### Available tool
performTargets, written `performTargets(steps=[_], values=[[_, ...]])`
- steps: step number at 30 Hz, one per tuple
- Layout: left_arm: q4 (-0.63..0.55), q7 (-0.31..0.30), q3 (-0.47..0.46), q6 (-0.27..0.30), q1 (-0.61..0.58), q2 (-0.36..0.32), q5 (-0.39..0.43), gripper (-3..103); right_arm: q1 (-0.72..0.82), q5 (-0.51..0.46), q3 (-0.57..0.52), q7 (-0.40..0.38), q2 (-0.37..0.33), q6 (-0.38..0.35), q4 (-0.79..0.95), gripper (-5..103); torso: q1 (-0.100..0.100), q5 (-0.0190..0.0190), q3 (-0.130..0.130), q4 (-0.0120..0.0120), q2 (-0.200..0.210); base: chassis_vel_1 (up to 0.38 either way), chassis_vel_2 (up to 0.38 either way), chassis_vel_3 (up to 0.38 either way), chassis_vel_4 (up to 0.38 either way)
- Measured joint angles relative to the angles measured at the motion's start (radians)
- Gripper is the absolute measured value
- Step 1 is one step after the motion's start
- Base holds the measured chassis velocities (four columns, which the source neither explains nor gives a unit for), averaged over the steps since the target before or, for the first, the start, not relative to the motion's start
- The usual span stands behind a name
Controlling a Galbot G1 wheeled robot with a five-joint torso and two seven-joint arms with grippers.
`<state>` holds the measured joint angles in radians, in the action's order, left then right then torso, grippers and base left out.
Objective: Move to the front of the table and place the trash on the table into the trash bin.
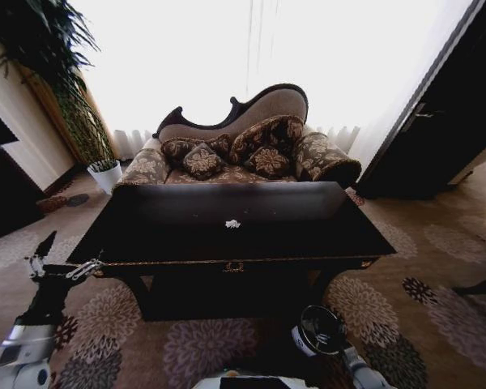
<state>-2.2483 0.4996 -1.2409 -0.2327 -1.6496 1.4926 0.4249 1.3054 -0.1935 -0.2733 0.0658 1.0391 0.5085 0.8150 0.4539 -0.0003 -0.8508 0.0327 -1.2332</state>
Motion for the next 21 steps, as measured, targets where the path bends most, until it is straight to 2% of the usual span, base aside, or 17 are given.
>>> performTargets(steps=[7, 13, 19, 21], values=[[0.009, 0.0, 0.021, -0.003, 0.013, 0.007, -0.012, 100, 0.138, -0.024, -0.1, 0.041, 0.01, 0.008, 0.205, 100, 0.0, 0.0, 0.0, -0.0002, 0.0, 0.0, 0.0, 0.0, 0.0], [0.016, 0.0, 0.036, -0.004, 0.023, 0.012, -0.024, 100, 0.264, -0.041, -0.208, 0.073, 0.029, 0.042, 0.48, 100, 0.0, 0.0, 0.0, -0.0004, 0.0, 0.0, 0.0, 0.0, 0.0], [0.025, 0.0, 0.033, -0.004, 0.026, 0.007, -0.024, 100, 0.369, -0.052, -0.256, 0.109, -0.014, 0.077, 0.608, 100, 0.0, -0.0001, 0.0, -0.0001, 0.0, 0.0, 0.0, 0.0, 0.0], [0.031, 0.0, 0.031, -0.004, 0.032, 0.004, -0.022, 100, 0.426, -0.05, -0.288, 0.132, -0.056, 0.108, 0.672, 100, 0.0, 0.0, 0.0, -0.0002, 0.0, 0.0, 0.0, 0.0, 0.0]])
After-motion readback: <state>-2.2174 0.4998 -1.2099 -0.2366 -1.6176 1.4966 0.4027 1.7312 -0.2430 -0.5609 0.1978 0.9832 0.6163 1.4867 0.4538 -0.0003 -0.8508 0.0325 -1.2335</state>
